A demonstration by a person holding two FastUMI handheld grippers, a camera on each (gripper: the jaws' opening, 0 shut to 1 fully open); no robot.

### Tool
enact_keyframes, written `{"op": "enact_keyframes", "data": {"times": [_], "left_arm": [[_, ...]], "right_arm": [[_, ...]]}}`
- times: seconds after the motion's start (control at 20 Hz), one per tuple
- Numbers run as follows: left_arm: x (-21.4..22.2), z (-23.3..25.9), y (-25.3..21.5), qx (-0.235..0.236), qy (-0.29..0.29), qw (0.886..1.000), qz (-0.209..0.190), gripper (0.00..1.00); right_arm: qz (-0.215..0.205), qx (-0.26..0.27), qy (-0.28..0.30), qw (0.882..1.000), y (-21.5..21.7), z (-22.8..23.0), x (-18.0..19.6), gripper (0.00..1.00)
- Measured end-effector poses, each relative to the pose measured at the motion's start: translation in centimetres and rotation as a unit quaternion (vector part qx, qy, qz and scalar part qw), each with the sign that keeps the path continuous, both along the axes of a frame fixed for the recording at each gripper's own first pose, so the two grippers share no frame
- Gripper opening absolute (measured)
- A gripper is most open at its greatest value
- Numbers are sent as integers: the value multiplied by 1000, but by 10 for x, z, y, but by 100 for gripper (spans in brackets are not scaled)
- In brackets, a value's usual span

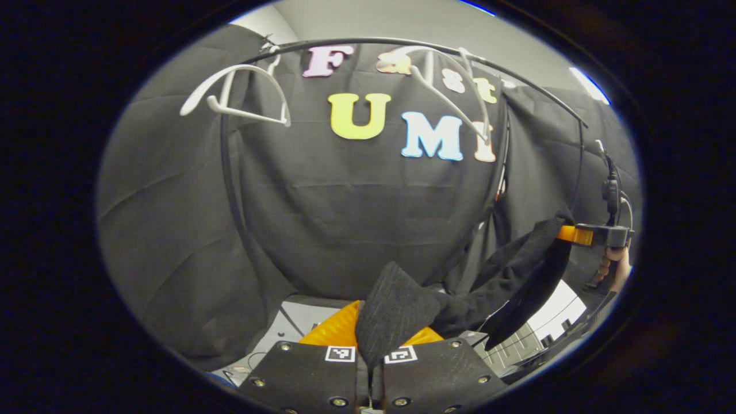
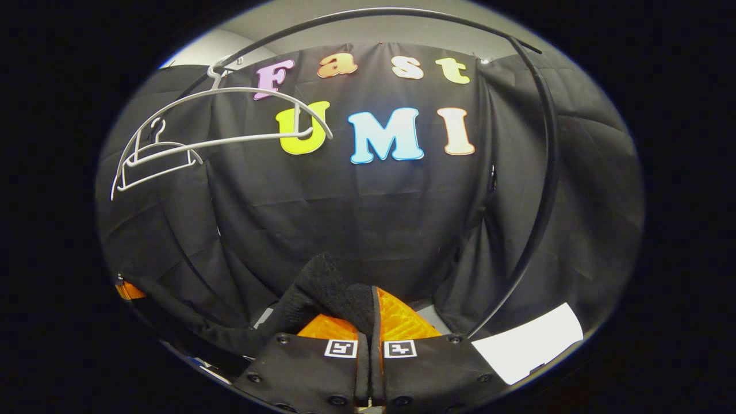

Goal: Grasp the clothes on the hanger with both hands and then place them into the laundry hamper below.

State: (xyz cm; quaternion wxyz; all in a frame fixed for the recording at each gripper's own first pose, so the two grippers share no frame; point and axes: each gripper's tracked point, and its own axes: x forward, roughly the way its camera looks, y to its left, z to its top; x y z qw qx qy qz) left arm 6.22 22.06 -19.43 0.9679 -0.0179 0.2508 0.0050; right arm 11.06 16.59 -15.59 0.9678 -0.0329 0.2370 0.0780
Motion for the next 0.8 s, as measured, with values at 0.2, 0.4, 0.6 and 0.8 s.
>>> {"op": "enact_keyframes", "data": {"times": [0.2, 0.4, 0.6, 0.8], "left_arm": [[10, -19, -33, 2, 16, 1000, -26, 2], [16, -46, -54, 4, 33, 999, -41, 2], [9, -84, -65, 11, 59, 997, -52, 2], [10, -118, -67, -9, 85, 995, -44, 2]], "right_arm": [[-12, -2, 24, 1000, -9, -22, -14, 3], [-26, 7, 57, 998, -16, -53, -26, 3], [-31, 21, 97, 995, -16, -91, -36, 3], [-36, 24, 135, 990, -18, -128, -49, 3]]}}
